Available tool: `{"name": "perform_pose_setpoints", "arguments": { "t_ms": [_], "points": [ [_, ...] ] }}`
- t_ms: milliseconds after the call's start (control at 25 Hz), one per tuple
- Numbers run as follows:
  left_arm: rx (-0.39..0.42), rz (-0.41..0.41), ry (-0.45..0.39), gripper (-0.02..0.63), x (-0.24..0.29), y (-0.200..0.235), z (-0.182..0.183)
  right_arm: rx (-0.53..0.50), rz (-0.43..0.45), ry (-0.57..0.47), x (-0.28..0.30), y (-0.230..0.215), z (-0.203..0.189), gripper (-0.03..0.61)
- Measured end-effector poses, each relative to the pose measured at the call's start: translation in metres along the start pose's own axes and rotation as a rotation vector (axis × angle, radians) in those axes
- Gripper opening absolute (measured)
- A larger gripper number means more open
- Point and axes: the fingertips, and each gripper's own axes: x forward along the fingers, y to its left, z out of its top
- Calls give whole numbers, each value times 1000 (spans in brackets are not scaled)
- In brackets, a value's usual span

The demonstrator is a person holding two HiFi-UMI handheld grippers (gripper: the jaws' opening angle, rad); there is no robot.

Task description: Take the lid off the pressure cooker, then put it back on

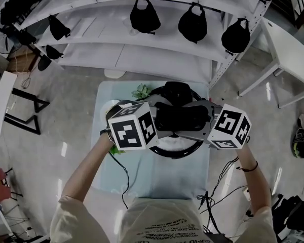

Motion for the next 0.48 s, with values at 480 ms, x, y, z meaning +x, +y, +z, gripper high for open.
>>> {"name": "perform_pose_setpoints", "arguments": {
  "t_ms": [480],
  "points": [
    [-33, -23, 8, 288, 9, 4, -8, 29, 30, 14, 7, -7, -8, 276]
  ]
}}
